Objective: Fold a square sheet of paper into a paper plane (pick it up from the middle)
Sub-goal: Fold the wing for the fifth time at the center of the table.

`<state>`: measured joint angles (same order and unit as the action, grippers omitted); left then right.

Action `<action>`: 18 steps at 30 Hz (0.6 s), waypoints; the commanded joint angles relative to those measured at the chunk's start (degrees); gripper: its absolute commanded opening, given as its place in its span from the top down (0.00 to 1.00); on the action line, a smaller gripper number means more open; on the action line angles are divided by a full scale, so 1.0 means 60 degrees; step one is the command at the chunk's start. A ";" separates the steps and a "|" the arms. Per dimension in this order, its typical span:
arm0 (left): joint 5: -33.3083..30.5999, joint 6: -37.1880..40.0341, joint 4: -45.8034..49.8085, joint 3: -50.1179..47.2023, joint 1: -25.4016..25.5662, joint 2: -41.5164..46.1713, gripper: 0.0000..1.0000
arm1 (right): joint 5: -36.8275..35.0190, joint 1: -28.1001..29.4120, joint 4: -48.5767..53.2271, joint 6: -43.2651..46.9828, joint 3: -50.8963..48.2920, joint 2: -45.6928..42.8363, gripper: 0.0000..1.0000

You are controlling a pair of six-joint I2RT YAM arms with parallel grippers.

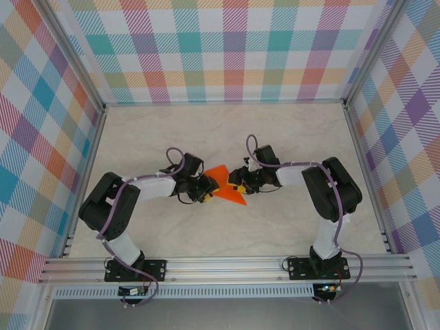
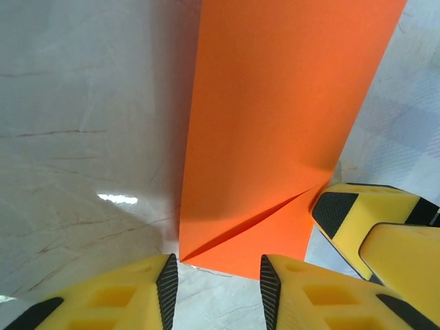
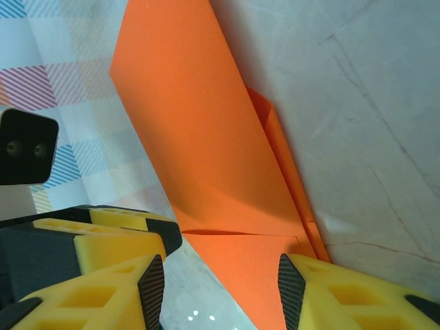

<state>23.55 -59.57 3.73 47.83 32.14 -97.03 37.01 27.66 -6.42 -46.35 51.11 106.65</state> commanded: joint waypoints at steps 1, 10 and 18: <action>0.0164 0.0015 -0.0213 0.0230 0.0133 -0.0189 0.62 | 0.0106 -0.0082 -0.0188 -0.0184 -0.0253 0.0330 0.50; -0.0233 0.0192 0.0331 0.0221 0.0140 -0.0128 0.59 | -0.0012 -0.0130 -0.0119 -0.0144 -0.0301 0.0347 0.51; 0.0000 0.0319 -0.0001 0.0407 0.0195 -0.0417 0.62 | -0.0004 -0.0142 -0.0174 -0.0227 -0.0345 0.0416 0.54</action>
<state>23.09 -58.89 4.75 48.56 32.25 -98.08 38.24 27.03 -7.86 -47.59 50.48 107.07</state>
